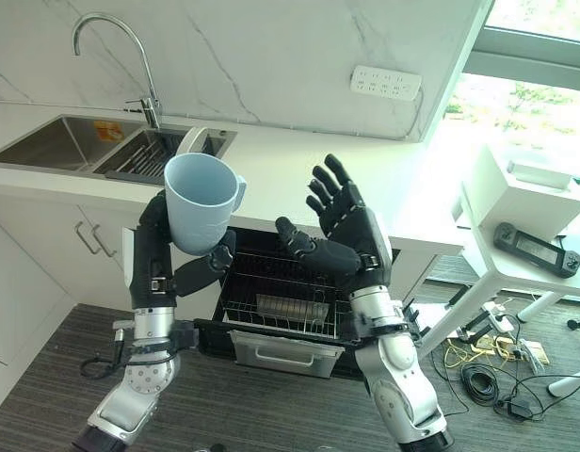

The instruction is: Place the dishes in the dishwasher.

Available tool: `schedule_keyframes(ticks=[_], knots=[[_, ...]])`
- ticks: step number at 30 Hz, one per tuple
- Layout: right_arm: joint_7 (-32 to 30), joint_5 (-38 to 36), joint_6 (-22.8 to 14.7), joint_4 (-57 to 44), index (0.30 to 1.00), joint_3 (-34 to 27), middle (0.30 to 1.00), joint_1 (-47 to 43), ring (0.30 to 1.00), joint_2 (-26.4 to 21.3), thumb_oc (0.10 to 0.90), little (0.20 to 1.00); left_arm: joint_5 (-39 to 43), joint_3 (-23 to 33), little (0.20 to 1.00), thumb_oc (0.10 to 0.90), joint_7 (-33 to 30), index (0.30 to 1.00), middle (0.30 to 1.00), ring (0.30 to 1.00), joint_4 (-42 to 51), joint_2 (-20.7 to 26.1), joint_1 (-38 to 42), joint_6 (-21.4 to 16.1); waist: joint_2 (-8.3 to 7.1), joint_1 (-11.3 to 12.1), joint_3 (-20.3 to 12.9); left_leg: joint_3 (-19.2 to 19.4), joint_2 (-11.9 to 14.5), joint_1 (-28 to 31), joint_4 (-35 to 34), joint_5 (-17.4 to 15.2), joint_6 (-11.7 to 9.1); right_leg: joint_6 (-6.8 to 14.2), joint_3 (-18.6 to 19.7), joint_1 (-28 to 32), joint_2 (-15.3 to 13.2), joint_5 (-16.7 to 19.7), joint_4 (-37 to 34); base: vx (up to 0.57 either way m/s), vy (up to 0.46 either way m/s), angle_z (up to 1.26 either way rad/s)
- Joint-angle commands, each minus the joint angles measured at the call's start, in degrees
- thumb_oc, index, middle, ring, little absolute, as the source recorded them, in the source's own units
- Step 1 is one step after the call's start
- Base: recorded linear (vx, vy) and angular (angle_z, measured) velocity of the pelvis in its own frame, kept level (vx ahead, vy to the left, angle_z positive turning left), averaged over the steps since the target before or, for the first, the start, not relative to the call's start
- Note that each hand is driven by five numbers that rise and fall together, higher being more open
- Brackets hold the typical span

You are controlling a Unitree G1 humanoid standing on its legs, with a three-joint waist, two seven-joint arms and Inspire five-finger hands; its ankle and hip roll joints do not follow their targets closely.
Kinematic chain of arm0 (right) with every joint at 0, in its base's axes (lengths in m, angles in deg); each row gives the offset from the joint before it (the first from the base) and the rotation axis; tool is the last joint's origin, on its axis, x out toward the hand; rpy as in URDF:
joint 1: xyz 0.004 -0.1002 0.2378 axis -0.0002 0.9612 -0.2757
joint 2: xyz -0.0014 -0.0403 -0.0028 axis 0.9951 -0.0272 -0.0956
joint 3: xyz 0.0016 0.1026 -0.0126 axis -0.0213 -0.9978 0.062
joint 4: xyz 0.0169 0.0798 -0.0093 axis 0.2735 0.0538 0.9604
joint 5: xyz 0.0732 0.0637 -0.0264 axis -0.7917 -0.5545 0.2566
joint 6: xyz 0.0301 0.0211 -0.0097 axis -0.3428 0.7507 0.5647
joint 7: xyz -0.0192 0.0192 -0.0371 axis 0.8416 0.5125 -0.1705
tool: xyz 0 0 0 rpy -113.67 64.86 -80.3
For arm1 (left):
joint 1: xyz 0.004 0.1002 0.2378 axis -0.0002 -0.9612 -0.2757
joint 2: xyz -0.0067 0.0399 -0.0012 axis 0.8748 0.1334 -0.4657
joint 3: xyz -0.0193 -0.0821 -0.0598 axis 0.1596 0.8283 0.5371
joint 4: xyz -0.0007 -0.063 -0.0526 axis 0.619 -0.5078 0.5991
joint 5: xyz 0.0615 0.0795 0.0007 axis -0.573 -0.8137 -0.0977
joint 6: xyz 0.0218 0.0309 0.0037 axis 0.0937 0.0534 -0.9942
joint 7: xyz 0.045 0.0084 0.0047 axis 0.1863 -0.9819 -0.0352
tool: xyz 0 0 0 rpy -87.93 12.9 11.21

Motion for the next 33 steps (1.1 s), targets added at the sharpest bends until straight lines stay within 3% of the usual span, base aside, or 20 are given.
schedule_keyframes(ticks=[1,15,28,33], knots=[[1.9,-1.8,-3.2,-5.9,0.9,-2.0,0.9,-6.0,0.9,1.3,0.8,0.9,-3.7,-0.1,0.3,0.4,-2.3,0.3,0.3,0.3,3.8,-0.1,7.8,-3.7,-0.7,0.3,0.3,-4.2,1.0,6.3,2.6,-14.5,-0.3,5.0,2.3,2.5,-1.2,-1.9,-3.1,-0.01,0.002,-0.05],[2.7,-1.6,-0.3,-5.5,0.9,0.7,0.9,-7.8,0.9,1.1,0.8,0.9,-3.2,-2.2,0.3,0.4,-0.9,0.3,0.3,0.3,2.5,0.1,9.1,-2.8,-1.07,0.5,0.2,-4.2,1.0,6.3,2.6,-14.4,-0.4,5.3,2.1,2.7,-1.3,-1.9,-3.1,0.0,0.0,0.0],[11.3,-0.6,-0.2,-5.5,0.9,-2.1,0.9,-9.8,0.9,-1.8,0.8,0.9,11.2,-4.2,0.3,0.4,20.9,0.3,0.3,0.3,2.7,0.2,8.8,-5.9,-1.09,1.0,-0.5,-4.8,1.0,6.2,2.6,-14.4,-0.6,5.1,1.7,2.9,-1.2,-2.1,-3.1,0.0,0.0,0.0],[13.5,-0.1,0.3,-4.9,0.9,-3.1,0.9,-9.9,0.9,-1.4,0.8,0.9,12.6,-4.6,0.3,0.4,24.5,0.3,0.3,0.3,2.2,0.1,8.4,-6.0,-0.98,1.1,-0.7,-5.1,1.0,6.0,2.6,-14.3,-0.7,5.0,1.7,2.9,-1.2,-2.1,-3.1,0.0,0.0,0.0]])
